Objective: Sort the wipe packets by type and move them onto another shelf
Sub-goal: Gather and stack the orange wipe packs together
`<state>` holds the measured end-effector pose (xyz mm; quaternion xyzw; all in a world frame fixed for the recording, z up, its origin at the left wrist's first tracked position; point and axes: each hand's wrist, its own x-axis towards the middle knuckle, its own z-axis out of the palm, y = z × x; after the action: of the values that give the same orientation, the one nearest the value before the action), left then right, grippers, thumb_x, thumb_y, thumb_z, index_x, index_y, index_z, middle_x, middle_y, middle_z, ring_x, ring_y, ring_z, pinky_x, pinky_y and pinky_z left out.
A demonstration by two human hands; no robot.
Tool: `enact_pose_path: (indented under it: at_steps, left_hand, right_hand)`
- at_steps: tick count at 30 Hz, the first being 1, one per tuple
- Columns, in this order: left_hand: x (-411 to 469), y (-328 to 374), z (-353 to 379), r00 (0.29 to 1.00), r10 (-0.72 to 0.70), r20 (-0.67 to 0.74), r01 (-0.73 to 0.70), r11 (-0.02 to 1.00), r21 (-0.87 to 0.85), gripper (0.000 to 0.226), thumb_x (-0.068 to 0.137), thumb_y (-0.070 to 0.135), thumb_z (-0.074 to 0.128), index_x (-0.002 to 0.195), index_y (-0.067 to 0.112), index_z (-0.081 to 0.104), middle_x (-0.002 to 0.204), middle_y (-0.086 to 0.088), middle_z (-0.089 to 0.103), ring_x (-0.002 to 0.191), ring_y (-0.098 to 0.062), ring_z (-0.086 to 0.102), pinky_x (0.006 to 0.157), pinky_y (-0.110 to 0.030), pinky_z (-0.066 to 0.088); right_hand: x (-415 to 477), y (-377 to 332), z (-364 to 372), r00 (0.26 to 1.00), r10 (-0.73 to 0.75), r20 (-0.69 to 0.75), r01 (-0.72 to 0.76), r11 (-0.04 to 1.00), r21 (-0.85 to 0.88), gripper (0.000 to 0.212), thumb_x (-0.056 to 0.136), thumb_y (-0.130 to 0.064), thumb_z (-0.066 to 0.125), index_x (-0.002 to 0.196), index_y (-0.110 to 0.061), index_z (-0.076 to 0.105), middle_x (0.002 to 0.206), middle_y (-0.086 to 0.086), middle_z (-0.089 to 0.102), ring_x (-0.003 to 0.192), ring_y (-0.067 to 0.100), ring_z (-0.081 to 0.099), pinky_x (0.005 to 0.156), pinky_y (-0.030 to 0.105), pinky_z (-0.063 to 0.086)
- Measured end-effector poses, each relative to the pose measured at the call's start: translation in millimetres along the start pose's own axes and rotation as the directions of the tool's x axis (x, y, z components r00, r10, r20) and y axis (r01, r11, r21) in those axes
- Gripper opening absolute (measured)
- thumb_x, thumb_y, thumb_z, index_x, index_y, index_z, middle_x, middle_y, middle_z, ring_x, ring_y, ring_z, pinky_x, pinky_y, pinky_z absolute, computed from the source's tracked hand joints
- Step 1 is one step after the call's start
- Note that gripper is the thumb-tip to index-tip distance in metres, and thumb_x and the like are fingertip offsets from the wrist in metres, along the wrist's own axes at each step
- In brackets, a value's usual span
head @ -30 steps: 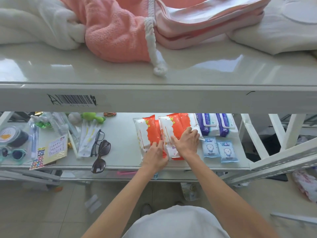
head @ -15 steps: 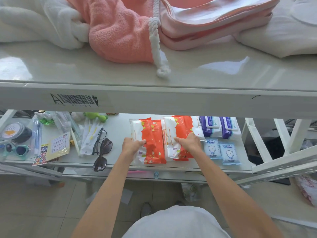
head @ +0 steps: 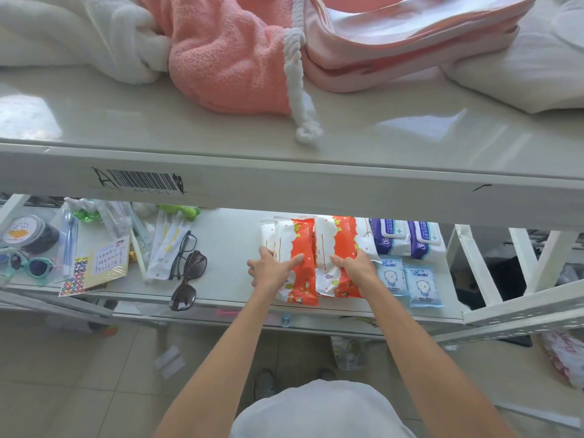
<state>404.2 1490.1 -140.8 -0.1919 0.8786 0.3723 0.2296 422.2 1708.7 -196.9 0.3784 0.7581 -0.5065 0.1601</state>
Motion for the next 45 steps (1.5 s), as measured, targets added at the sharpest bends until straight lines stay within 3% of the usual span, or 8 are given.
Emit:
enact_pose_path:
  at_steps: [12,17,22,29,32,37,39,45]
  left_hand:
    - [35,-21,-66,0.999,-0.050,-0.022,0.047,0.994,-0.103,0.074,0.078,0.038,0.087,0.127,0.009,0.040,0.123,-0.013,0.055,0.101,-0.032,0.064,0.064,-0.035,0.057]
    - [35,-23,-72,1.000,-0.005,-0.021,0.004,0.996,-0.089,0.068,0.086,0.033,0.081,0.130,0.009,0.035,0.128,-0.018,0.057,0.115,-0.036,0.059,0.093,-0.047,0.053]
    - [24,-23,-71,0.999,0.035,0.007,-0.034,0.991,-0.126,0.056,0.097,0.034,0.062,0.139,0.012,0.032,0.129,-0.018,0.058,0.105,-0.031,0.058,0.088,-0.042,0.051]
    - [26,-13,-82,0.975,0.058,0.213,0.047,0.888,-0.457,0.096,0.083,0.086,0.043,0.155,0.022,0.037,0.148,0.001,0.043,0.140,-0.034,0.045,0.106,-0.054,0.041]
    - [32,-24,-76,0.974,0.144,0.174,-0.057,0.901,-0.429,0.085,0.075,0.070,0.069,0.140,0.018,0.050,0.136,-0.006,0.063,0.127,-0.032,0.060,0.107,-0.052,0.048]
    - [29,-32,-72,0.978,0.168,0.122,-0.092,0.879,-0.469,0.055,0.090,0.048,0.069,0.135,0.021,0.054,0.124,-0.002,0.067,0.115,-0.024,0.064,0.098,-0.045,0.054]
    - [27,-32,-71,0.980,0.160,0.121,-0.084,0.875,-0.476,0.045,0.098,0.039,0.064,0.138,0.020,0.053,0.125,-0.001,0.065,0.114,-0.021,0.061,0.085,-0.034,0.052]
    - [27,-28,-73,0.992,0.094,0.081,-0.054,0.913,-0.405,0.057,0.093,0.054,0.064,0.138,0.024,0.046,0.125,0.000,0.061,0.114,-0.024,0.061,0.066,-0.033,0.053]
  right_hand:
    - [-23,-8,-8,0.998,-0.044,-0.033,0.044,0.999,-0.008,0.076,0.071,-0.057,0.078,0.131,-0.018,0.053,0.122,0.003,0.068,0.111,0.027,0.066,0.097,0.050,0.056]
    - [-47,-23,-4,0.978,-0.145,-0.149,0.133,0.987,-0.090,0.058,0.088,-0.047,0.073,0.127,-0.009,0.055,0.119,0.008,0.068,0.108,0.030,0.066,0.096,0.049,0.056]
    - [-69,-42,20,0.971,-0.222,-0.088,0.225,0.974,0.021,0.071,0.095,-0.055,0.061,0.145,-0.006,0.047,0.141,0.011,0.059,0.132,0.033,0.054,0.113,0.048,0.043]
    - [-115,-78,98,0.906,-0.381,0.186,0.401,0.913,-0.079,0.066,0.105,-0.050,0.044,0.148,-0.001,0.034,0.142,0.017,0.055,0.125,0.034,0.057,0.107,0.043,0.046]
    - [-122,-81,112,0.889,-0.386,0.247,0.433,0.884,-0.177,0.055,0.105,-0.053,0.038,0.134,-0.008,0.045,0.118,0.017,0.067,0.100,0.031,0.066,0.092,0.047,0.054]
    - [-108,-82,87,0.890,-0.401,0.219,0.437,0.887,-0.150,0.044,0.112,-0.031,0.020,0.106,-0.020,0.062,0.109,0.004,0.064,0.109,0.027,0.054,0.105,0.048,0.042]
    - [-108,-80,87,0.896,-0.362,0.256,0.369,0.929,0.023,0.053,0.111,-0.041,0.021,0.134,-0.013,0.061,0.133,0.001,0.062,0.128,0.023,0.054,0.117,0.046,0.036]
    - [-87,-68,130,0.852,-0.339,0.399,0.304,0.941,0.150,0.079,0.089,-0.083,0.024,0.140,-0.029,0.052,0.132,-0.001,0.066,0.121,0.020,0.064,0.110,0.051,0.048]
